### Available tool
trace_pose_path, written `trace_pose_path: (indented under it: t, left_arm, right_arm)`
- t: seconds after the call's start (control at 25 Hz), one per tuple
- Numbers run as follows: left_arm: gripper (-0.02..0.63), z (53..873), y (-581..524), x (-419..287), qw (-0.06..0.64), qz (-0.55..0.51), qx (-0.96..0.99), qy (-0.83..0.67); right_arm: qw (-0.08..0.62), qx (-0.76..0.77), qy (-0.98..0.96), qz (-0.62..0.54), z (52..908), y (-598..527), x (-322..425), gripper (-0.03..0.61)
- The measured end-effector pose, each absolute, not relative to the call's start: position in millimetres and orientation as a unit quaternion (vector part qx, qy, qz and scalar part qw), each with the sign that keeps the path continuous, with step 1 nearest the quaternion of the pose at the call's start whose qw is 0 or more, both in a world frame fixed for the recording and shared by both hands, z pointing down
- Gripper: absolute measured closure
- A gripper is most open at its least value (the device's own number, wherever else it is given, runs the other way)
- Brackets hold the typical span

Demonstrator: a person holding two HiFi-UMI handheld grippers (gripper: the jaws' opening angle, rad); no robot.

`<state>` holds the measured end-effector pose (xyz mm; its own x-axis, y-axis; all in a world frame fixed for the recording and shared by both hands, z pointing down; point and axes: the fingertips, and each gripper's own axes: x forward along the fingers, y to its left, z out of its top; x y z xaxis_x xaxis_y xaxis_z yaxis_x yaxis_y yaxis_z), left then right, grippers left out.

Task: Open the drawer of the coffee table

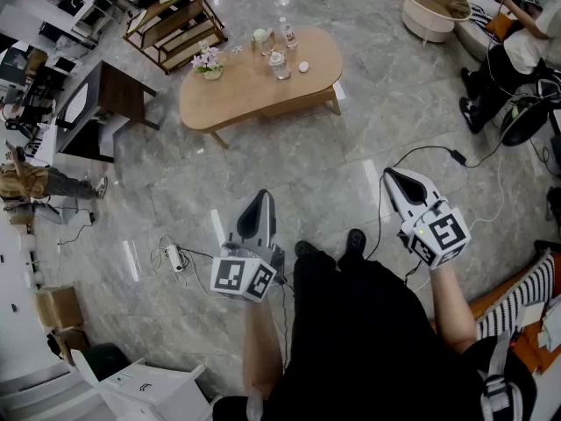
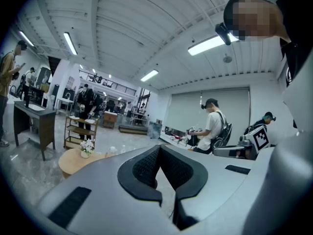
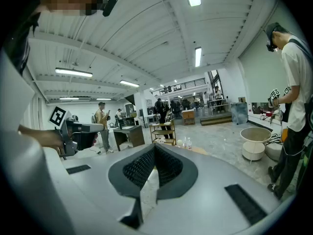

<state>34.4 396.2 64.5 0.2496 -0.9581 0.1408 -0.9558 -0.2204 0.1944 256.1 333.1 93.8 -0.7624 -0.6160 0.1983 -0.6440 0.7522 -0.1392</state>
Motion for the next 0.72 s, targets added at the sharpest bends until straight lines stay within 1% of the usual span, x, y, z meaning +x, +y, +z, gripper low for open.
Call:
trace_pose_path:
  t: [0.36, 0.6, 0.72]
  left_arm:
    - [0.609, 64, 396, 57, 0.122, -0.001, 0.784, -0.609]
    - [0.609, 69, 404, 72, 0.126, 0.023, 0.795, -0.593]
    - [0.609, 80, 402, 66, 0.138, 0.028, 0.788, -0.6]
  right_arm:
    - [0.062, 0.318, -0.941, 0.093, 87, 337, 261, 0.566]
    - [0.022, 0.311, -0.943, 0.115, 81, 344, 266, 0.566]
    - [0.024, 0.308, -0.942, 0.133, 90, 342, 263, 0.566]
